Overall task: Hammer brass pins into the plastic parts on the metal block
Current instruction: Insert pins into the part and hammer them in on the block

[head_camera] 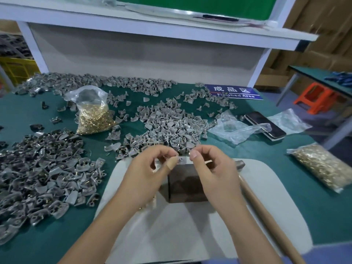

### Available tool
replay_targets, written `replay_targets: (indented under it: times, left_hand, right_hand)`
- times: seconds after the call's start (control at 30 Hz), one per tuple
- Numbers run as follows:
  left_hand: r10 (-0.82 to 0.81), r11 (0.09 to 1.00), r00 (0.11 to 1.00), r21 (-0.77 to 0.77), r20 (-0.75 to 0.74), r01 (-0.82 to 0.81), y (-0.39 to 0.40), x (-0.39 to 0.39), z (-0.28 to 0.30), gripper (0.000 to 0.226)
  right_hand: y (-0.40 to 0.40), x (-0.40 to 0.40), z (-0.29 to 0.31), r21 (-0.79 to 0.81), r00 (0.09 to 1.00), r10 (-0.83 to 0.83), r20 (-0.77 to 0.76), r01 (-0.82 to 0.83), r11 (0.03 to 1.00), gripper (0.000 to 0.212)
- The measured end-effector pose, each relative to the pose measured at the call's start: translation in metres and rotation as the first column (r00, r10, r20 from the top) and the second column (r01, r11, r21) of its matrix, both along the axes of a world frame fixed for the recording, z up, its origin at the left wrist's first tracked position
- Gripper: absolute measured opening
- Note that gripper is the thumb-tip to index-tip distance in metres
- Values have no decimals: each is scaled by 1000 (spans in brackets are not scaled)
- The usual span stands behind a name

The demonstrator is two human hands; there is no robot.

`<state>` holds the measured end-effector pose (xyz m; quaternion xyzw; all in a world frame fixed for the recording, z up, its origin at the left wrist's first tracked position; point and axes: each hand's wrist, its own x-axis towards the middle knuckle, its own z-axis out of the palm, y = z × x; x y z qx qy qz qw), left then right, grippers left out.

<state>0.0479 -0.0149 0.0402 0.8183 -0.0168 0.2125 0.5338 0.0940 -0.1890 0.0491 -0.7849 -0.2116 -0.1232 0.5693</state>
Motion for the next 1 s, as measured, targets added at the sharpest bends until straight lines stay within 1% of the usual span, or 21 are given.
replay_targets:
  times: [0.07, 0.13, 0.2, 0.27, 0.3, 0.37, 0.43, 0.53, 0.77, 0.9, 1.0]
  left_hand:
    - [-23, 983, 999, 181, -29, 28, -6, 3, 0, 7]
    - [-37, 948, 998, 315, -44, 49, -9, 3, -1, 4]
    - [-40, 905, 998, 422, -42, 54, -10, 2, -1, 5]
    - [-29, 859, 999, 511, -33, 42, -12, 1, 0, 6]
    - [-23, 846, 999, 532, -31, 36, -13, 0, 1, 6]
    - [-9, 834, 1000, 551, -30, 24, -16, -1, 3, 6]
    - [12, 824, 999, 567, -37, 12, -17, -2, 3, 8]
    - [46, 816, 998, 577, -52, -7, -17, -3, 2, 12]
    - [66, 824, 997, 566, -45, -29, -18, -4, 1, 10]
    - [67, 823, 996, 567, -50, -27, -18, -4, 1, 9]
    - [74, 818, 996, 575, -46, -34, -18, -3, 1, 10]
  right_hand:
    - [-14, 1, -2, -92, 999, -10, 41, 14, 996, 9]
    - [-25, 3, -3, -214, 996, -8, 91, 27, 976, 10]
    - [-29, 5, -4, -341, 992, 39, 121, 5, 940, 9]
    - [-27, 6, -3, -454, 989, 96, 109, -36, 890, 6]
    - [-26, 7, -2, -499, 988, 113, 101, -48, 865, 4]
    - [-22, 8, 0, -573, 986, 127, 109, -42, 818, 1]
    - [-20, 9, 4, -633, 982, 143, 123, -34, 774, 3]
    - [-20, 11, 11, -680, 975, 187, 124, -54, 731, 5]
    - [-20, 12, 16, -680, 975, 184, 128, -48, 731, 2]
    - [-22, 9, 17, -641, 982, 163, 91, -68, 765, 3]
    - [-19, 7, 17, -669, 979, 182, 95, -73, 740, 5]
